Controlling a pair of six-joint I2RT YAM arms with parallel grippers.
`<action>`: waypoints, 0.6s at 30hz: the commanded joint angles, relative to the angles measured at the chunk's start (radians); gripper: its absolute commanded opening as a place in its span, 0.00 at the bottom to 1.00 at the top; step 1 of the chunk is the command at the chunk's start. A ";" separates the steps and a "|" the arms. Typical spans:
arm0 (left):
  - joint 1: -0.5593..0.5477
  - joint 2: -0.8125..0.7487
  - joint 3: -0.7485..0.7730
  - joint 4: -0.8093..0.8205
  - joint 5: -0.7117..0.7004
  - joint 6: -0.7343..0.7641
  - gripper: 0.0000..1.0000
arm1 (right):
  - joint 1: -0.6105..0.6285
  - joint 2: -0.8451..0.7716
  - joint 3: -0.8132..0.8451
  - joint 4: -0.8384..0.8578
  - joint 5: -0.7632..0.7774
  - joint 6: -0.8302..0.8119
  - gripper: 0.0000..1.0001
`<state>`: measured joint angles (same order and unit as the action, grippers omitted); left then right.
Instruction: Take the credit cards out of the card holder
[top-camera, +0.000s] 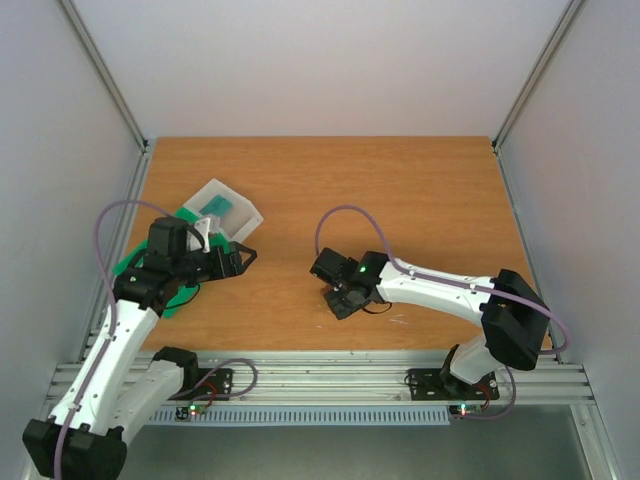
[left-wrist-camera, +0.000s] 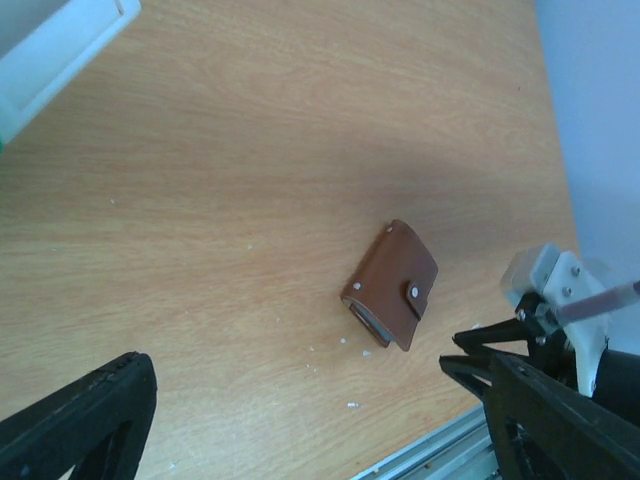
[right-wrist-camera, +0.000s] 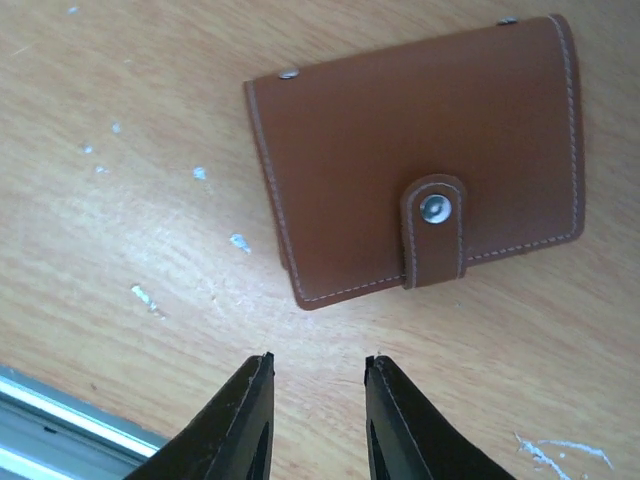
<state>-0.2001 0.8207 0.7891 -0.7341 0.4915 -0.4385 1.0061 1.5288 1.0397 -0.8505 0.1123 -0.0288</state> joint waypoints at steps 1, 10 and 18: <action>-0.028 0.047 0.040 -0.005 0.035 0.006 0.88 | -0.028 0.027 0.019 -0.039 0.044 0.186 0.29; -0.069 0.106 0.035 -0.035 0.022 0.005 0.82 | -0.253 0.032 -0.119 0.219 -0.180 0.296 0.32; -0.111 0.126 0.004 0.017 0.033 -0.026 0.81 | -0.315 0.102 -0.130 0.318 -0.226 0.326 0.38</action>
<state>-0.3004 0.9344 0.8112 -0.7673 0.5110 -0.4416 0.7090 1.5803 0.8959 -0.6304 -0.0525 0.2584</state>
